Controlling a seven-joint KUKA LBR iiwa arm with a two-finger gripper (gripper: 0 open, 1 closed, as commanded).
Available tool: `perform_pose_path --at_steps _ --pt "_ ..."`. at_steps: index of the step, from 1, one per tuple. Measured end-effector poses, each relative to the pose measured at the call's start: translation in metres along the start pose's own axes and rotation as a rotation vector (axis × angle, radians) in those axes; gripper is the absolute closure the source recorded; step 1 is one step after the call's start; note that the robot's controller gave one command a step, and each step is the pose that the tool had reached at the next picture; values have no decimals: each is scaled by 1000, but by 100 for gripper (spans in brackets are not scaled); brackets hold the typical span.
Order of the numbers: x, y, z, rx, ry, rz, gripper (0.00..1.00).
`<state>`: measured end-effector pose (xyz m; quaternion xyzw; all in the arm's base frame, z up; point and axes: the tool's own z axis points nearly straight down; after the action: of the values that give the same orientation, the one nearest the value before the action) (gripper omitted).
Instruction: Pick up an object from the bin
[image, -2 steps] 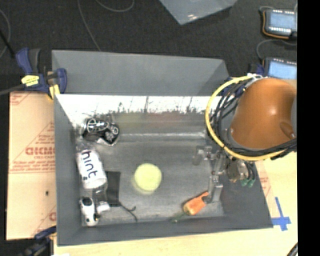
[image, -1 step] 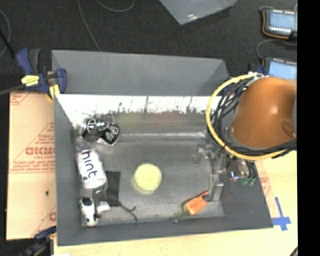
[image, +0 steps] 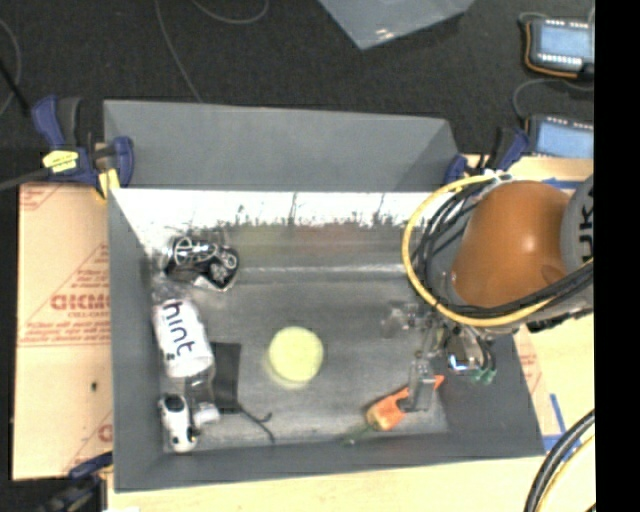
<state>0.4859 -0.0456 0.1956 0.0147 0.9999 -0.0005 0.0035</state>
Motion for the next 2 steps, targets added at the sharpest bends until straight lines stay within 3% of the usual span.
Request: perform_pose_path --at_steps 1,2 --pt "5 -6 31 -1 11 -100 0" --pt "2 -14 71 1 -2 -263 100"
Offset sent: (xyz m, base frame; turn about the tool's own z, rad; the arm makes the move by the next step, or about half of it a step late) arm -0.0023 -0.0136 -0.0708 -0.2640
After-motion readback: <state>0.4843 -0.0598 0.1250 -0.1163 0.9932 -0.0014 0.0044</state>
